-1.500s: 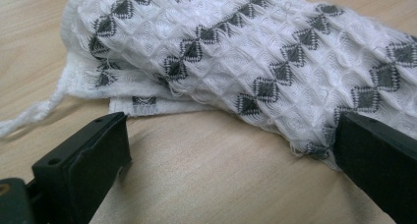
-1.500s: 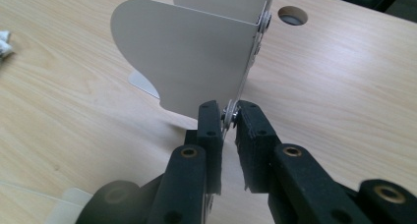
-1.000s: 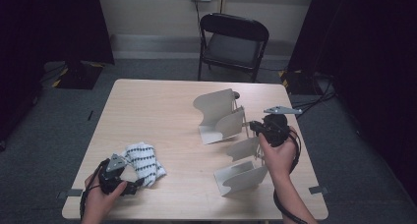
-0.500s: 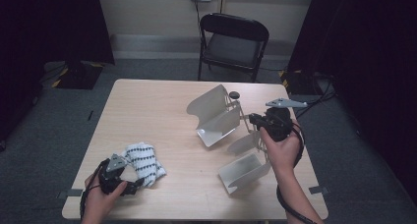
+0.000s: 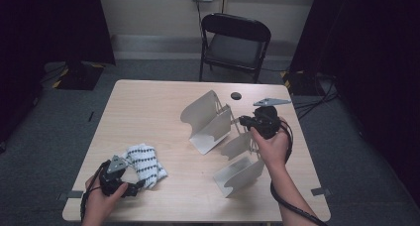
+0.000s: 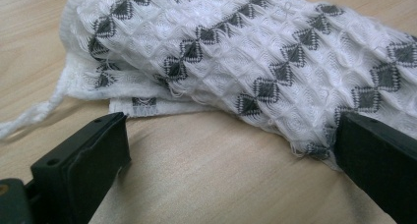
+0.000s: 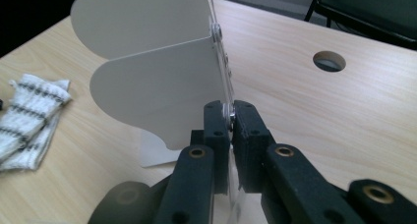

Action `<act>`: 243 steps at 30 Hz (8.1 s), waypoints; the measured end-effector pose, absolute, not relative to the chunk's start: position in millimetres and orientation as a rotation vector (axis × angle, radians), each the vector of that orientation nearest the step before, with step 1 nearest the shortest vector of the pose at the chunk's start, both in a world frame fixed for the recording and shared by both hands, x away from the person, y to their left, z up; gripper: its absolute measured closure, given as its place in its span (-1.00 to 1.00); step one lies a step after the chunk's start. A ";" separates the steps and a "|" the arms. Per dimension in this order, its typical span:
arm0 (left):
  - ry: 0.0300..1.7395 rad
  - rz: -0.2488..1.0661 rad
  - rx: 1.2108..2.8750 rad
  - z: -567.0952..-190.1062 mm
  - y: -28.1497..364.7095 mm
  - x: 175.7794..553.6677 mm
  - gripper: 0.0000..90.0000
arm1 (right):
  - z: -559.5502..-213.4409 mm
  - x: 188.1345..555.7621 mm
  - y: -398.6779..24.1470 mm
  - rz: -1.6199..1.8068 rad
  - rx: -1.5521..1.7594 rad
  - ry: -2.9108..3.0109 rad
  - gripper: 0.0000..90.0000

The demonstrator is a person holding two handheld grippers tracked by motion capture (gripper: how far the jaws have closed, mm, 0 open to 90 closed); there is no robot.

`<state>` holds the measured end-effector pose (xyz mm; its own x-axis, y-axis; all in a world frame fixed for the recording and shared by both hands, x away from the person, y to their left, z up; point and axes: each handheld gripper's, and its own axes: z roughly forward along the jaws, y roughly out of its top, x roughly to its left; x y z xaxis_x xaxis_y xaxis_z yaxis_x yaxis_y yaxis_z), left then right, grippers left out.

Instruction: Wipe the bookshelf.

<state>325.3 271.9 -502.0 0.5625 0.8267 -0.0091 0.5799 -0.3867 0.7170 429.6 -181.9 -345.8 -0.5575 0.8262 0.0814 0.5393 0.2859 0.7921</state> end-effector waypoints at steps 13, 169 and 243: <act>1.121 0.462 2.111 -502.1 272.0 325.3 -0.99 | -365.6 445.7 -186.6 1.108 1.289 2.237 0.88; 0.939 0.355 2.217 -480.3 154.2 367.8 -0.25 | -499.3 334.6 -271.5 0.995 1.196 2.295 -0.73; 0.763 0.171 2.252 -482.6 113.7 333.2 -0.42 | -499.3 334.6 -271.4 0.996 1.195 2.296 -0.73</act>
<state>333.2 113.7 -482.6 0.8144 0.5711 -0.1030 0.4726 -0.5497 0.6888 334.6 -271.4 -499.3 -0.5742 0.8187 0.0013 0.5605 0.3919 0.7295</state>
